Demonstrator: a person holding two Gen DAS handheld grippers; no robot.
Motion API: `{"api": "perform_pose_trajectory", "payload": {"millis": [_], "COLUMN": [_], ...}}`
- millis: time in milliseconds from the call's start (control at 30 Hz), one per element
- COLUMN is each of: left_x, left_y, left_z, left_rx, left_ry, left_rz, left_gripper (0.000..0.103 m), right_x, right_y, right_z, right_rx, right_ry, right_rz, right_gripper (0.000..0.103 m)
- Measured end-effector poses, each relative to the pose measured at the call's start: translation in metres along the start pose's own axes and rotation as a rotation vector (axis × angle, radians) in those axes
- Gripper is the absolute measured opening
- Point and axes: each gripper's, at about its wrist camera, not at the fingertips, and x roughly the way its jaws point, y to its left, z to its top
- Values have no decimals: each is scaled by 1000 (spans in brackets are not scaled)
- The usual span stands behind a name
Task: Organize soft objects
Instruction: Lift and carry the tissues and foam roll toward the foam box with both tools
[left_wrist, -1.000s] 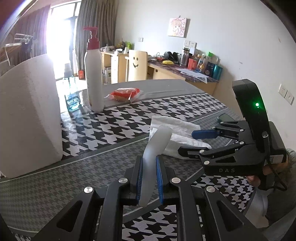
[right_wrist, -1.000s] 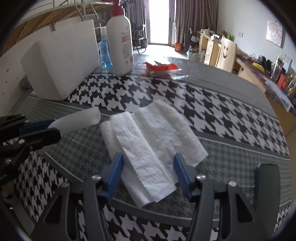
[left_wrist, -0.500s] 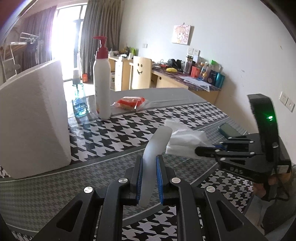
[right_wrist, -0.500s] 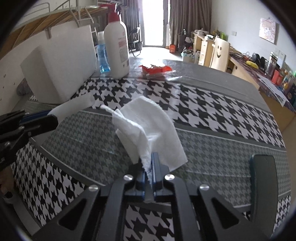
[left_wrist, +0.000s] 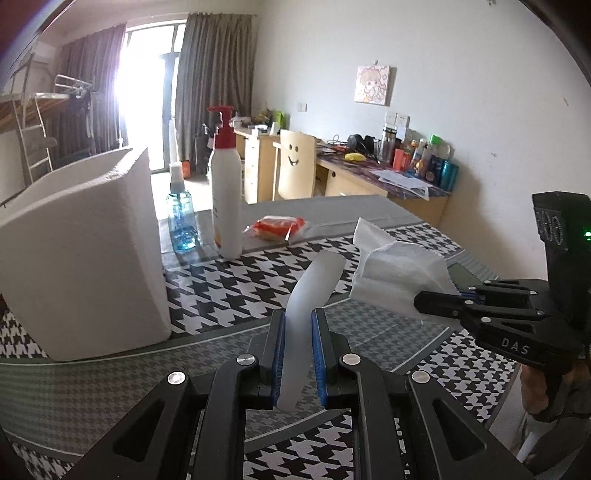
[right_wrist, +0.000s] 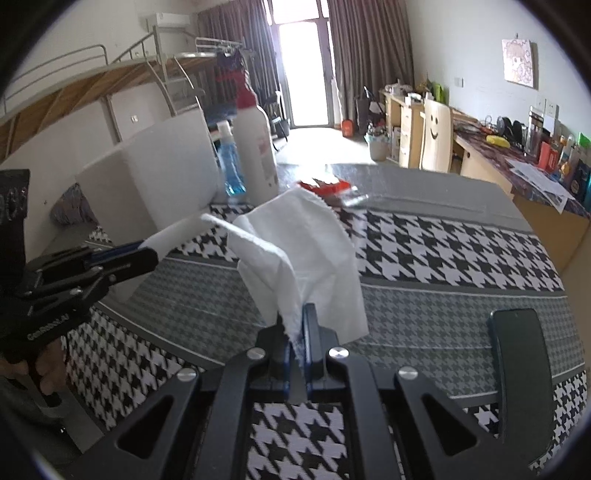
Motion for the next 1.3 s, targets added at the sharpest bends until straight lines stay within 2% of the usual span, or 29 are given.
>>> {"api": "perform_pose_trajectory", "payload": {"millis": [567,1300], "left_x": [-30,-59], "left_y": [9,20], "left_z": [8,28], "left_rx": [33,58], "left_ry": [-64,-142], "left_rz": [33,73], "left_gripper": [15,16], "right_x": [-21,-35], "right_y": [25,46], "right_z": [20,43], "right_rx": [-23,-48], "right_ry": [-120,-197], "right_rz": [29,22], "right_gripper": [8,8]}}
